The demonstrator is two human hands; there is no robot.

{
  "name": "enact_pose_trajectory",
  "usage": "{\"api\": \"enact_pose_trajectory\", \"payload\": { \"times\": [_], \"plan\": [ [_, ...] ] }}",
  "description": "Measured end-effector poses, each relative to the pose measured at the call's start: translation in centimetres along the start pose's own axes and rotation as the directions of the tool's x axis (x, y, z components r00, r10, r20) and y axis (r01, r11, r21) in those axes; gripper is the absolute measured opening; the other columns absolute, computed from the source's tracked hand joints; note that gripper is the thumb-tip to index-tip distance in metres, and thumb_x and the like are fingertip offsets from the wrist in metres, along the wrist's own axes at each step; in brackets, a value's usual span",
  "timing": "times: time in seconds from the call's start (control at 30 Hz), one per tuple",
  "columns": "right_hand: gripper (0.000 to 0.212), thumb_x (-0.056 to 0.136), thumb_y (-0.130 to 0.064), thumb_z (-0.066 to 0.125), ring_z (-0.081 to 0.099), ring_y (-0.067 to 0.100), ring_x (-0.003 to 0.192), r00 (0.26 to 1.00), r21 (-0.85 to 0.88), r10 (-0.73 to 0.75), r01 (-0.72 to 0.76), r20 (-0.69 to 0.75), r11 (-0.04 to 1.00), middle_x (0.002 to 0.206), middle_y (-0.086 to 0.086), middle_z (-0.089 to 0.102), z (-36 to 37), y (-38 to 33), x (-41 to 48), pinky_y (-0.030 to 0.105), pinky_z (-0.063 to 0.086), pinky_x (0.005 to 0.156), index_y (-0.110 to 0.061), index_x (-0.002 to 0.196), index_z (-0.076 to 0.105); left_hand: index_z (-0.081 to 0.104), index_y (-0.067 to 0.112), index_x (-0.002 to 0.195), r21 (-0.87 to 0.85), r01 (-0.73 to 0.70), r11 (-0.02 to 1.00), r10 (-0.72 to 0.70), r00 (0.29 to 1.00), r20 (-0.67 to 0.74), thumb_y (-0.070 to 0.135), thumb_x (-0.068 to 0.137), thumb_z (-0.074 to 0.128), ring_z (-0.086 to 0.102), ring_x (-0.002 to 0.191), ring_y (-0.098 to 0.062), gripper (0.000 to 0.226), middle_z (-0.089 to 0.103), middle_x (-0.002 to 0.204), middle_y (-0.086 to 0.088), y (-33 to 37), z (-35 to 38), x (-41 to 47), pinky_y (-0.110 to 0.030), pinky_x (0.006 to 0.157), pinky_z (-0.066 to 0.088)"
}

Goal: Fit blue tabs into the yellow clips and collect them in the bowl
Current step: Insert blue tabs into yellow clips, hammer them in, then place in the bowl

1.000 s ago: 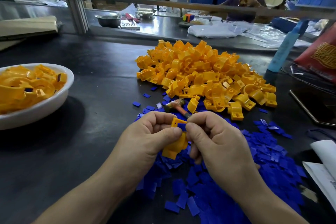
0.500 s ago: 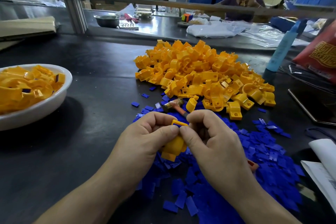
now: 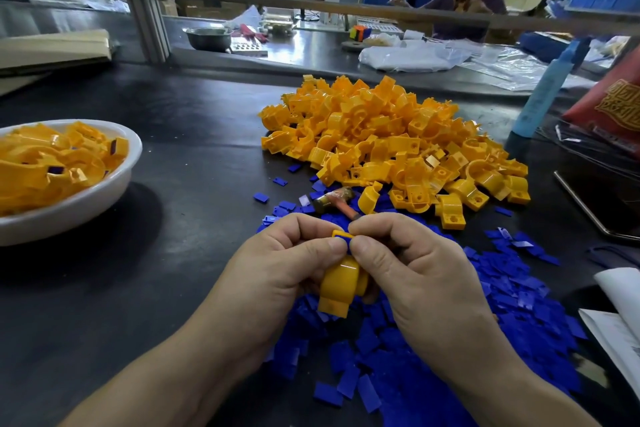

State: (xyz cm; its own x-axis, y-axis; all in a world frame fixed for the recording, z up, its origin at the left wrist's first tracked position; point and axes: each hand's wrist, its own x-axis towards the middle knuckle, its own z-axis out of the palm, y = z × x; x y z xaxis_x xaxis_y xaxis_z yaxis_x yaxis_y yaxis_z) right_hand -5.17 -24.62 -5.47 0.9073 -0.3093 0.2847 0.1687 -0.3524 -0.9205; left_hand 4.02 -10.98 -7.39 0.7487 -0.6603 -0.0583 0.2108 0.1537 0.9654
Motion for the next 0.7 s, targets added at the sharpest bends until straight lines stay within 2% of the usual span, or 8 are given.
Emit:
{"api": "enact_pose_trajectory", "payload": {
  "times": [0.2, 0.33, 0.4, 0.47, 0.53, 0.57, 0.63, 0.7],
  "plan": [
    [0.017, 0.081, -0.042, 0.052, 0.063, 0.008, 0.082, 0.999, -0.041, -0.054, 0.054, -0.002, 0.998, 0.09, -0.014, 0.064, 0.0, -0.2, 0.0, 0.019, 0.053, 0.059, -0.041, 0.093, 0.064, 0.076, 0.019, 0.087, -0.069, 0.018, 0.997, -0.016, 0.999, 0.028, 0.024, 0.071, 0.073, 0.071, 0.076, -0.029, 0.017, 0.074, 0.087, -0.016, 0.2, 0.1, 0.0, -0.032, 0.057, 0.055],
    [0.018, 0.083, -0.049, 0.049, 0.062, 0.006, 0.083, 0.994, -0.177, -0.102, 0.094, -0.04, 0.98, 0.091, -0.018, 0.063, 0.1, 0.0, 0.1, 0.019, 0.054, 0.061, -0.042, 0.093, 0.061, 0.076, 0.017, 0.087, -0.096, 0.033, 0.995, -0.029, 0.999, 0.043, 0.017, 0.079, 0.076, 0.071, 0.068, -0.022, 0.008, 0.073, 0.082, -0.014, 0.2, 0.2, -0.1, -0.03, 0.055, 0.055],
    [0.015, 0.086, -0.048, 0.048, 0.06, 0.005, 0.081, 0.99, -0.3, -0.134, 0.118, -0.034, 0.947, 0.089, -0.018, 0.061, 0.0, 0.2, 0.2, 0.019, 0.053, 0.061, -0.042, 0.094, 0.058, 0.076, 0.018, 0.086, -0.05, 0.042, 0.998, -0.041, 0.999, 0.006, 0.021, 0.076, 0.072, 0.071, 0.07, -0.023, 0.012, 0.073, 0.084, -0.015, 0.4, 0.0, 0.0, -0.031, 0.056, 0.055],
    [0.018, 0.087, -0.05, 0.045, 0.057, 0.004, 0.083, 0.973, -0.524, -0.225, 0.167, -0.048, 0.835, 0.09, -0.018, 0.058, -0.6, 0.7, 0.6, 0.02, 0.051, 0.063, -0.041, 0.098, 0.056, 0.074, 0.019, 0.085, 0.052, 0.032, 0.998, -0.026, 0.993, -0.117, 0.025, 0.073, 0.074, 0.071, 0.069, -0.021, 0.014, 0.074, 0.084, -0.013, 1.0, -0.6, 0.4, -0.029, 0.053, 0.054],
    [0.031, 0.087, -0.051, 0.045, 0.052, 0.004, 0.094, 0.959, -0.776, -0.277, 0.136, -0.052, 0.616, 0.101, -0.016, 0.056, -1.8, 1.1, 1.0, 0.022, 0.048, 0.073, -0.034, 0.11, 0.057, 0.071, 0.022, 0.086, 0.254, 0.026, 0.967, 0.058, 0.946, -0.319, 0.024, 0.08, 0.075, 0.07, 0.061, -0.012, 0.008, 0.074, 0.078, -0.004, 1.6, -1.9, 1.0, -0.023, 0.046, 0.051],
    [0.038, 0.087, -0.052, 0.043, 0.049, 0.009, 0.1, 0.973, -0.863, -0.223, 0.058, -0.064, 0.503, 0.108, -0.012, 0.055, -2.5, 1.3, 1.2, 0.025, 0.046, 0.079, -0.032, 0.116, 0.055, 0.07, 0.025, 0.086, 0.371, 0.04, 0.928, 0.124, 0.905, -0.408, 0.025, 0.083, 0.073, 0.068, 0.059, -0.009, 0.004, 0.073, 0.076, -0.001, 1.9, -2.8, 1.4, -0.021, 0.043, 0.049],
    [0.045, 0.087, -0.058, 0.039, 0.047, 0.013, 0.106, 0.993, -0.944, -0.006, -0.114, -0.122, 0.308, 0.116, -0.008, 0.053, -3.8, 1.9, 1.4, 0.03, 0.045, 0.085, -0.034, 0.126, 0.046, 0.069, 0.029, 0.082, 0.546, 0.104, 0.831, 0.222, 0.839, -0.497, 0.03, 0.086, 0.07, 0.064, 0.063, -0.01, 0.004, 0.069, 0.074, 0.003, 2.3, -4.8, 1.9, -0.025, 0.042, 0.047],
    [0.046, 0.088, -0.061, 0.037, 0.048, 0.014, 0.105, 0.981, -0.951, 0.144, -0.167, -0.133, 0.259, 0.115, -0.008, 0.053, -4.3, 2.3, 1.4, 0.031, 0.046, 0.083, -0.037, 0.127, 0.041, 0.069, 0.029, 0.077, 0.665, 0.179, 0.725, 0.265, 0.818, -0.51, 0.032, 0.086, 0.069, 0.062, 0.07, -0.015, 0.009, 0.068, 0.075, 0.006, 2.1, -6.6, 2.5, -0.033, 0.053, 0.051]
  ]
}}
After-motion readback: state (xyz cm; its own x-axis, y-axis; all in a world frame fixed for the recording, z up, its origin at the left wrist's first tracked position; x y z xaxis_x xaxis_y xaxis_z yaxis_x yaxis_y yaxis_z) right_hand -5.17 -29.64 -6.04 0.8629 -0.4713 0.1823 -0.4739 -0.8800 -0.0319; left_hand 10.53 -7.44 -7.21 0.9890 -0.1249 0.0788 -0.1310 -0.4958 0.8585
